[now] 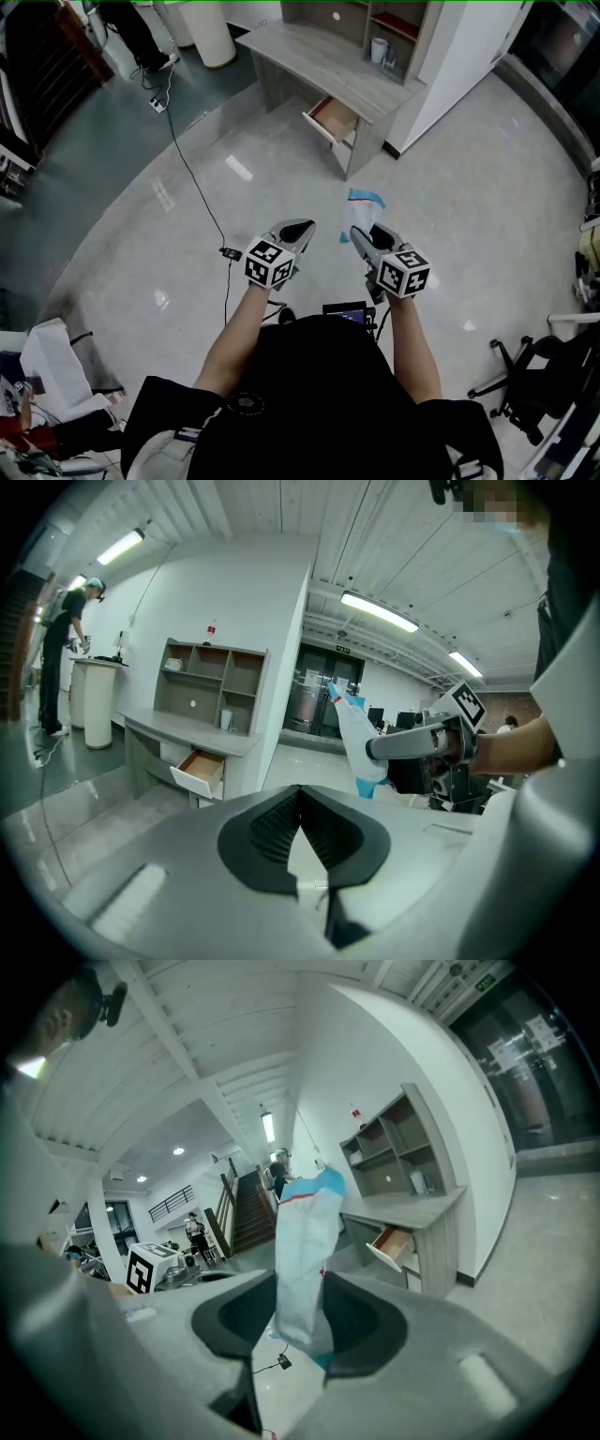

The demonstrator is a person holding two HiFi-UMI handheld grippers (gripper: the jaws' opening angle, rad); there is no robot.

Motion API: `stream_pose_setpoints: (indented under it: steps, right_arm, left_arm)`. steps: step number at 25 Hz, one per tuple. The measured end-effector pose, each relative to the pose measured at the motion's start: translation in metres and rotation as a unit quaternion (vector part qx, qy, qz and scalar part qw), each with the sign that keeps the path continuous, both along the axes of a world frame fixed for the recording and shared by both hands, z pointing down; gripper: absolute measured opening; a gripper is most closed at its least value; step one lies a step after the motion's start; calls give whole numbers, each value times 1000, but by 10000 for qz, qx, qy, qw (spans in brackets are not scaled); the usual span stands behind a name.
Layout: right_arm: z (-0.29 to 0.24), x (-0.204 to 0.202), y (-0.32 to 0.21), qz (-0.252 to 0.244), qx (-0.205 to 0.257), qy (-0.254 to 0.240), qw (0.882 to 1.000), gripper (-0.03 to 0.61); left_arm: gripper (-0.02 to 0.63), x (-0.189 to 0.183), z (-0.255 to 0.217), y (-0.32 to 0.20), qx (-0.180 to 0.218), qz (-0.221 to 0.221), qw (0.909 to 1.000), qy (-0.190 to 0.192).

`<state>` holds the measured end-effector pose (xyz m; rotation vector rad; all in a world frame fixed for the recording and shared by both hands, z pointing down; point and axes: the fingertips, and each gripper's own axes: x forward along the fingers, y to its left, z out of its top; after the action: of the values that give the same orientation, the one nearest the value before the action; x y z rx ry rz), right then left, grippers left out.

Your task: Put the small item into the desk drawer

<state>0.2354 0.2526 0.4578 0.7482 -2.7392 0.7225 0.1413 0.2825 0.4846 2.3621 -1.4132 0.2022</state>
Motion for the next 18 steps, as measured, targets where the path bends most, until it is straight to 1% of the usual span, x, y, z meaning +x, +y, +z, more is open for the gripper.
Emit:
stream_pose_setpoints:
  steps: [7,11,18]
  right_arm:
    - [4,17,-10,-35,-111,-122,9999,161]
    - [6,27,-17,-78,-184,-252,9995,161]
    - [15,42,-26,-190,-266,-275,9991,161]
  left_arm:
    - [2,18,3,-6,-58,2,10000,-77]
    - [2,24,5,-13,-73,-170,9997,-148]
    - [2,32,12,-15,-169,-341,9991,-202]
